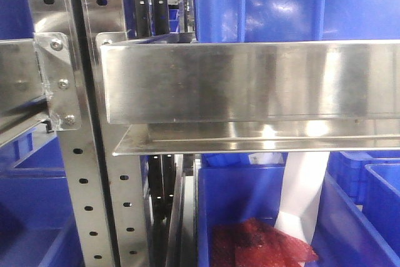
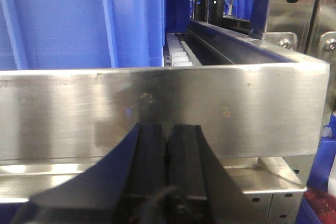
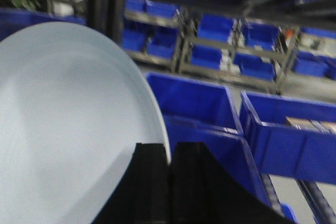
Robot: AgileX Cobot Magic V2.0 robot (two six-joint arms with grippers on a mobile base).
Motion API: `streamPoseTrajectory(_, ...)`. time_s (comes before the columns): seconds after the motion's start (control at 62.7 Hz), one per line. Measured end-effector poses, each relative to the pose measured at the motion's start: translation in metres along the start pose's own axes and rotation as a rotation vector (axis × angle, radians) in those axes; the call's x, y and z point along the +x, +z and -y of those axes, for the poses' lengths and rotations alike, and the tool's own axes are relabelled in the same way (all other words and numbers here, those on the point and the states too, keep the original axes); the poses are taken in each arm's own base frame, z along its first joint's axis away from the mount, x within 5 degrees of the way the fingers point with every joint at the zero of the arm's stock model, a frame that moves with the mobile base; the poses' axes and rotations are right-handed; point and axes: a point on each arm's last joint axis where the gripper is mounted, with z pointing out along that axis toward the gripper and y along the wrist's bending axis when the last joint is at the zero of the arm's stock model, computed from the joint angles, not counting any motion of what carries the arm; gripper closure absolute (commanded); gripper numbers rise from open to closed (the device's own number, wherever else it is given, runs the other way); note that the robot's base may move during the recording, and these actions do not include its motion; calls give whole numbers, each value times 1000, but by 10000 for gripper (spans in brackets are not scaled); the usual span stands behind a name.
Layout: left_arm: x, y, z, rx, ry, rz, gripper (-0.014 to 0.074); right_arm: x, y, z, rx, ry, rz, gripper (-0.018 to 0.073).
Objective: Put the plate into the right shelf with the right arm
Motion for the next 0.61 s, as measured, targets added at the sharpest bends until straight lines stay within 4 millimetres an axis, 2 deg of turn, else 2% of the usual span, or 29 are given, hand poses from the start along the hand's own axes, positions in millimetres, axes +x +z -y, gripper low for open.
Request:
streamPoseTrajectory(0.191,0,0,0,0,0,0,643,17,48,14,97,-14,-114,505)
streamPoseTrajectory(0.303,0,0,0,0,0,0,643,39,80,19,130,-29,-201,505)
streamPoseTrajectory(0.494,0,0,0,0,0,0,643,84,133,13,119,-49,-352,505)
streamPoseTrajectory(0.606,0,0,0,0,0,0,643,105,153,10,112,-58,-415,503)
